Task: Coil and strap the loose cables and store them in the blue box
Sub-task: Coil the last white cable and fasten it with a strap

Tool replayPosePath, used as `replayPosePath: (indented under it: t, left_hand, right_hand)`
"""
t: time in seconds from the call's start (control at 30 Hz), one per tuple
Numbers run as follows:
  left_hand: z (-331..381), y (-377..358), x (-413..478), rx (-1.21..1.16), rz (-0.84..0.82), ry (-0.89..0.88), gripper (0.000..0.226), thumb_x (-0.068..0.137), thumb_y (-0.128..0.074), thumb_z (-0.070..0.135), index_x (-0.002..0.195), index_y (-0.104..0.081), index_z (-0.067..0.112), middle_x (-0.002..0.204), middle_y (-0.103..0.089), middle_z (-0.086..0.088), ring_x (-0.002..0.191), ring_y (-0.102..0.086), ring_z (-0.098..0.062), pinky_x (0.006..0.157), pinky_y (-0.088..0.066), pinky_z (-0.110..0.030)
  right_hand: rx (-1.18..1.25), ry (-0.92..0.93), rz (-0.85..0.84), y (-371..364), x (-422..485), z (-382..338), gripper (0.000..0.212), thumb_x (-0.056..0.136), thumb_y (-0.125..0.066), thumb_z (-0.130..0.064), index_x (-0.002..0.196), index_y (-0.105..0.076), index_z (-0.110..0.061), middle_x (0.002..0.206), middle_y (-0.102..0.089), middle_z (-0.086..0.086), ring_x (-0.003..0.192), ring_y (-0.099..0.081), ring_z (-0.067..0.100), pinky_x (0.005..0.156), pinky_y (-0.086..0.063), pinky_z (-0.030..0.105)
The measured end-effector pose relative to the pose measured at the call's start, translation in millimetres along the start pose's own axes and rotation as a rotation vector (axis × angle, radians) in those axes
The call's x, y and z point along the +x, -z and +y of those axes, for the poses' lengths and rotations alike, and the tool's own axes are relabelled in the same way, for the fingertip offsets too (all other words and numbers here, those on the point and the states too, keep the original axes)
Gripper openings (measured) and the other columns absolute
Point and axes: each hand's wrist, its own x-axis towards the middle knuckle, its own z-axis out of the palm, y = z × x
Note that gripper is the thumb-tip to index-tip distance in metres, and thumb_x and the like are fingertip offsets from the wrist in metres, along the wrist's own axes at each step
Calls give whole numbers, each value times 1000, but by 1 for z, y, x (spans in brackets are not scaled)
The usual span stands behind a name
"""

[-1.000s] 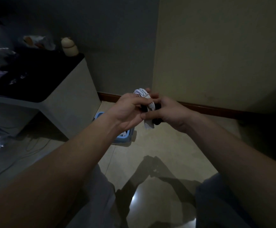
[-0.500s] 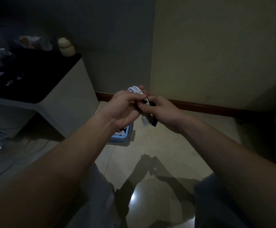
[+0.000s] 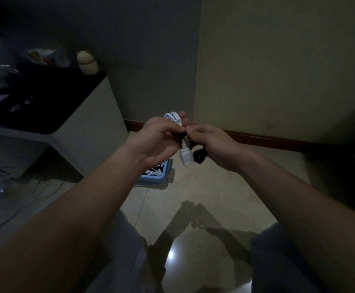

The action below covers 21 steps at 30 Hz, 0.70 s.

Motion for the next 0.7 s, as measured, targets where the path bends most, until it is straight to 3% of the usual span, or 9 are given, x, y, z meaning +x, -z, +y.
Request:
replayPosePath:
  t: [0.07,0.17,0.27,0.37,0.5,0.6,0.7]
  left_hand:
    - [-1,1,0,16,13,-20,41,74,-49,-15,111,-50,2,91,-59,-14,100,-60,-27,103,-47,-44]
    - [0,0,1,9,-7,-34,42,74,-47,-20,109,-50,3,96,-56,-16,97,-62,-27,97,-51,-42]
    - [0,-3,1,40,-15,-41,50,70,-42,-23,112,-46,4,108,-49,-22,95,-63,-27,93,-54,-40]
    - [-2,-6,2,117,3,-56,46,76,-35,-24,111,-45,4,111,-46,-23,95,-60,-27,91,-55,-36]
    - [-1,-3,4,218,37,-69,38,85,-32,-25,105,-48,4,84,-50,-11,78,-63,-17,77,-56,-26]
    - [-2,-1,8,294,107,-79,36,87,-35,-23,108,-48,3,81,-49,-8,73,-59,-13,72,-54,-23]
    - [-3,-2,9,320,118,-85,35,87,-35,-23,101,-49,6,79,-47,-6,70,-56,-12,68,-52,-22]
  right_hand:
    - [-27,10,-13,-1,0,-1,34,107,-43,-20,120,-66,1,138,-56,21,121,-55,39,102,-44,53]
    - [-25,31,-2,-4,-2,-2,32,107,-42,-22,109,-68,-4,132,-59,21,90,-58,23,69,-47,30]
    - [-2,14,-4,-4,0,0,37,108,-41,-22,112,-63,7,119,-58,26,80,-52,22,54,-40,26]
    - [59,-39,-16,-3,0,-3,33,107,-41,-21,111,-60,6,104,-54,17,69,-49,17,45,-39,23]
    - [130,-90,-29,-2,1,-3,26,106,-45,-18,97,-62,-1,88,-51,9,67,-42,14,47,-36,24]
    - [203,-115,-27,-2,4,-1,28,105,-47,-15,85,-65,-9,78,-49,5,64,-42,13,55,-33,29]
    - [246,-136,-28,-1,6,2,28,103,-50,-13,82,-68,-9,82,-46,12,63,-41,15,60,-30,32]
